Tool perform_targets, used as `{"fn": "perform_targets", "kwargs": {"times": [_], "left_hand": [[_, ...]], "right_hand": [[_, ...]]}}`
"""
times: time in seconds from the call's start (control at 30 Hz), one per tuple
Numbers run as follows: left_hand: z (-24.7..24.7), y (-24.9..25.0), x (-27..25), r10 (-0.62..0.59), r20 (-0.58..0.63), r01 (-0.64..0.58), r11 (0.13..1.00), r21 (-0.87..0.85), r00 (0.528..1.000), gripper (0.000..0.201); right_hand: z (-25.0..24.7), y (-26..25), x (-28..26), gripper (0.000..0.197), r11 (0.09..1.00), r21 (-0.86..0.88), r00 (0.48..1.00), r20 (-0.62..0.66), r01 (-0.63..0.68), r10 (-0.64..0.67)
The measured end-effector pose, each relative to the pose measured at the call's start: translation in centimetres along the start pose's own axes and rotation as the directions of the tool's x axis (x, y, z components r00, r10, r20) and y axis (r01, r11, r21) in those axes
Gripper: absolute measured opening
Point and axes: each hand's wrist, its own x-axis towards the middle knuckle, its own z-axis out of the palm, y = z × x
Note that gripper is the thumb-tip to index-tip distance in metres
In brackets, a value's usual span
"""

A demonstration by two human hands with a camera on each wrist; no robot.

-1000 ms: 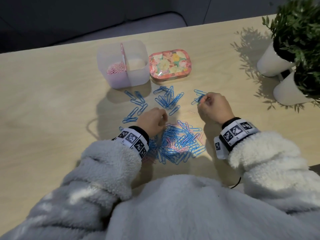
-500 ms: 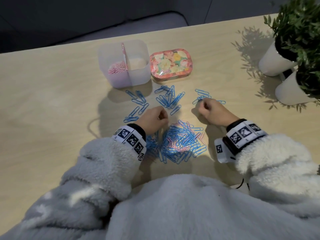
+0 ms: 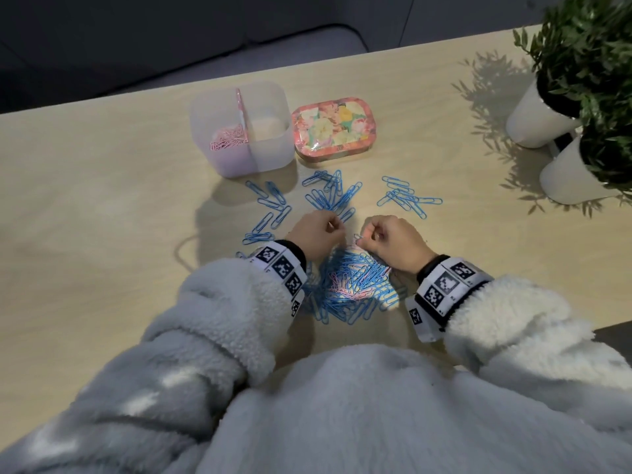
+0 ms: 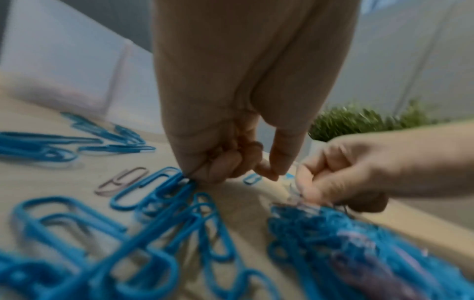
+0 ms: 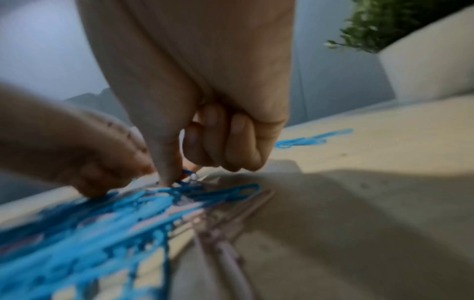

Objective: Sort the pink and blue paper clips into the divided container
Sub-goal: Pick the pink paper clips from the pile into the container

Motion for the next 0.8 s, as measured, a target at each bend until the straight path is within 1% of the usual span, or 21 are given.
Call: {"fn": "perform_targets", "kwargs": {"times": [0.03,0.07,0.1,0.13,0.17,0.2,0.27,0.3,0.33,0.37,0.43,0.47,0.5,0.57,0.6,0.7,0.77,0.8], "left_hand": [[0.2,-0.1,0.1,0.017,-0.017,-0.015,0.997,0.069,1.000,0.009],[0.5,-0.2,0.1,0.033,-0.026,-0.030,0.993,0.116,0.999,0.010],[0.6,-0.2,0.2,0.055,-0.031,-0.049,0.986,0.157,0.998,0.011],[0.7,-0.2,0.2,0.076,-0.033,-0.068,0.979,0.190,0.997,0.012],[0.8,-0.1,0.2,0.095,-0.031,-0.087,0.973,0.213,0.995,0.012],[0.8,-0.1,0.2,0.108,-0.027,-0.099,0.969,0.227,0.994,0.014],[0.9,0.1,0.2,0.138,-0.010,-0.130,0.955,0.267,0.990,0.019],[1.0,0.2,0.3,0.163,0.009,-0.158,0.940,0.301,0.987,0.022],[1.1,0.4,0.3,0.189,0.029,-0.188,0.924,0.333,0.981,0.025],[1.2,0.6,0.3,0.211,0.047,-0.214,0.909,0.359,0.976,0.027],[1.4,0.9,0.4,0.230,0.074,-0.241,0.885,0.398,0.970,0.028],[1.4,1.0,0.5,0.230,0.083,-0.244,0.876,0.417,0.970,0.027],[1.5,1.1,0.5,0.229,0.087,-0.243,0.867,0.435,0.970,0.026],[1.4,1.1,0.4,0.224,0.084,-0.237,0.857,0.458,0.971,0.024],[1.2,1.0,0.4,0.219,0.080,-0.231,0.858,0.459,0.972,0.023],[0.6,0.2,0.3,0.206,0.077,-0.219,0.875,0.431,0.976,0.020],[0.5,-0.2,0.2,0.201,0.080,-0.216,0.880,0.423,0.976,0.017],[0.6,-0.2,0.1,0.193,0.079,-0.208,0.882,0.422,0.978,0.016]], "right_hand": [[-0.2,0.1,0.1,0.018,0.992,0.125,1.000,0.013,-0.025,0.023],[-0.4,0.2,0.1,0.018,0.960,0.277,0.999,0.019,-0.051,0.048],[-0.8,0.2,0.1,0.018,0.899,0.429,0.996,0.011,-0.085,0.089],[-1.4,0.4,0.1,0.018,0.838,0.535,0.991,-0.017,-0.105,0.135],[-2.1,0.5,0.0,0.018,0.801,0.589,0.982,-0.061,-0.109,0.179],[-2.7,0.8,0.0,0.017,0.817,0.567,0.968,-0.125,-0.108,0.215],[-3.6,1.6,-0.1,0.010,0.927,0.343,0.925,-0.282,-0.151,0.255],[-3.7,1.9,-0.5,0.010,0.956,0.218,0.903,-0.338,-0.197,0.264],[-3.6,1.9,-0.9,0.011,0.967,0.132,0.900,-0.357,-0.216,0.250],[-3.2,1.6,-1.3,0.012,0.975,0.086,0.915,-0.337,-0.205,0.222],[-2.2,0.9,-1.8,0.015,0.989,0.013,0.960,-0.239,-0.150,0.149],[-1.6,0.8,-1.9,0.013,0.991,-0.036,0.974,-0.194,-0.126,0.117],[-1.2,0.7,-2.0,0.010,0.990,-0.085,0.981,-0.167,-0.113,0.098],[-0.8,0.7,-1.7,0.010,0.983,-0.146,0.983,-0.162,-0.115,0.091],[-0.7,0.9,-1.4,0.011,0.981,-0.146,0.983,-0.154,-0.127,0.104],[-0.7,1.3,-1.2,0.017,0.983,-0.102,0.986,-0.075,-0.155,0.148],[-1.1,1.3,-1.1,0.016,0.989,-0.097,0.993,-0.020,-0.114,0.112],[-1.3,1.1,-1.1,0.016,0.994,-0.067,0.996,-0.008,-0.088,0.088]]}}
